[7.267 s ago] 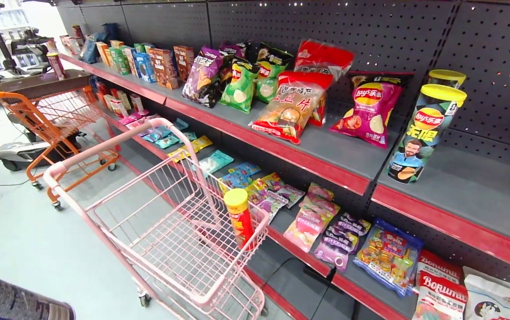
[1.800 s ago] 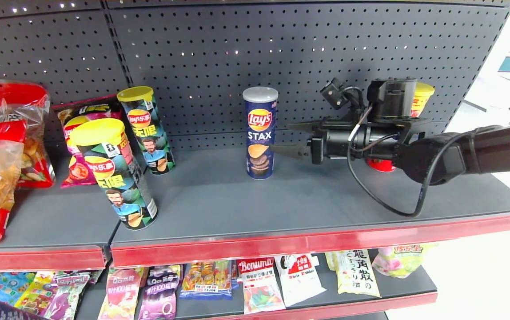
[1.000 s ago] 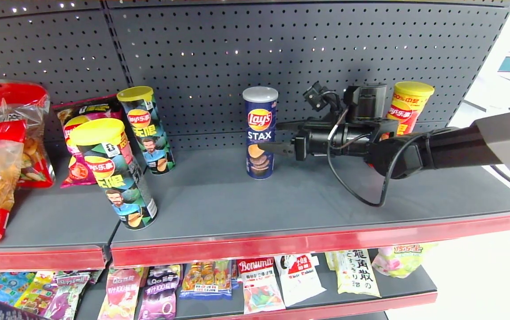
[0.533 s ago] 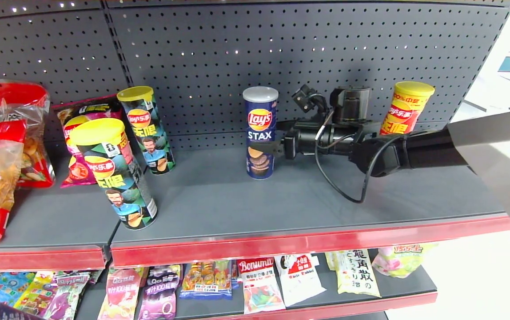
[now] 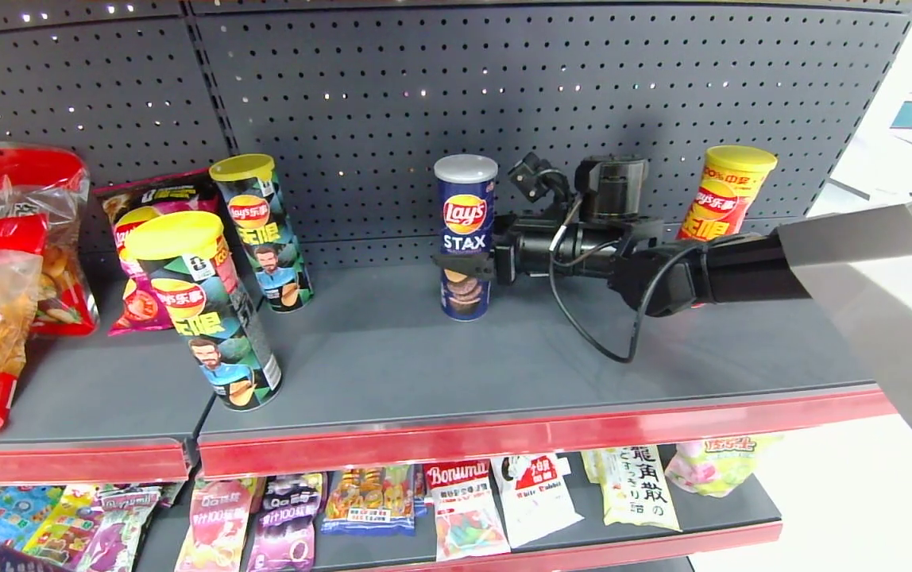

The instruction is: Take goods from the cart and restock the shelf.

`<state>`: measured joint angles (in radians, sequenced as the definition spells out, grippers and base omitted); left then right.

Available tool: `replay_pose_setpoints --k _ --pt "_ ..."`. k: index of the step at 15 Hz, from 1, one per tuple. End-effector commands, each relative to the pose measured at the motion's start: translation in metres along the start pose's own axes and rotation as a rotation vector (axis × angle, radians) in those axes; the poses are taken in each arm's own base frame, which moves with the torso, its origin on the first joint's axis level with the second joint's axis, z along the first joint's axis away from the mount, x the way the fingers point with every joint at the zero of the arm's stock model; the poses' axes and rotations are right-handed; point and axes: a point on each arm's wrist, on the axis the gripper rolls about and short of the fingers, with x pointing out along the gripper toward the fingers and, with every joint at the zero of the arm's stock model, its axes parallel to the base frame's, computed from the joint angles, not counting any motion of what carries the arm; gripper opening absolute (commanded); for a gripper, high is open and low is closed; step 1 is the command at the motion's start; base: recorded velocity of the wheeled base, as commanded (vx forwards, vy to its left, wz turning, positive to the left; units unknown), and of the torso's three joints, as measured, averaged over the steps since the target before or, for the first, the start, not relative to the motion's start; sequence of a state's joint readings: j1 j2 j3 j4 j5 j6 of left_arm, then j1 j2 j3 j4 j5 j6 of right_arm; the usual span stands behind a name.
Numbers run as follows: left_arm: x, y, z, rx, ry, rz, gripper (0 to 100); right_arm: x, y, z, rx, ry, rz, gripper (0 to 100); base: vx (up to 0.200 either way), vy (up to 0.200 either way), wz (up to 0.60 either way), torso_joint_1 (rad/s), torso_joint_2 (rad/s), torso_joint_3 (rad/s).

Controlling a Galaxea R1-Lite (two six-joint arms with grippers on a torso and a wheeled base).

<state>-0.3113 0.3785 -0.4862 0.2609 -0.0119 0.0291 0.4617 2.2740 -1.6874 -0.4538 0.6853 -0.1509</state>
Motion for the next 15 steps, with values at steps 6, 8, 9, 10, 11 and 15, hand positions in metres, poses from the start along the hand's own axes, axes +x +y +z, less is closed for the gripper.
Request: replay_pose_setpoints --k 6,8,9,10,11,15 --pt "-0.001 0.000 0.000 0.000 -0.003 0.001 0 0.002 0.003 0.004 -0.007 -0.006 -0.005 0 0.000 0.000 0.00 0.000 0.00 0.000" --pt "-0.001 0.000 0.000 0.000 -0.004 0.001 0 -0.004 0.014 0.020 -0.023 -0.023 -0.022 0 0.000 0.000 0.00 0.000 0.00 0.000" --pt "-0.001 0.000 0.000 0.000 -0.004 0.001 0 -0.008 0.023 0.030 -0.029 -0.029 -0.026 0 0.000 0.000 0.00 0.000 0.00 0.000" --pt "-0.001 0.000 0.000 0.000 -0.006 0.001 0 -0.013 0.032 0.036 -0.030 -0.029 -0.020 0 0.000 0.000 0.00 0.000 0.00 0.000" --pt "-0.001 0.000 0.001 0.000 -0.007 0.001 0 -0.016 0.043 0.039 -0.028 -0.025 -0.002 0 0.000 0.000 0.00 0.000 0.00 0.000" --pt "-0.002 0.000 0.002 0.002 -0.012 0.001 0 -0.030 0.084 0.033 -0.009 0.023 0.020 0 0.000 0.000 0.00 0.000 0.00 0.000"
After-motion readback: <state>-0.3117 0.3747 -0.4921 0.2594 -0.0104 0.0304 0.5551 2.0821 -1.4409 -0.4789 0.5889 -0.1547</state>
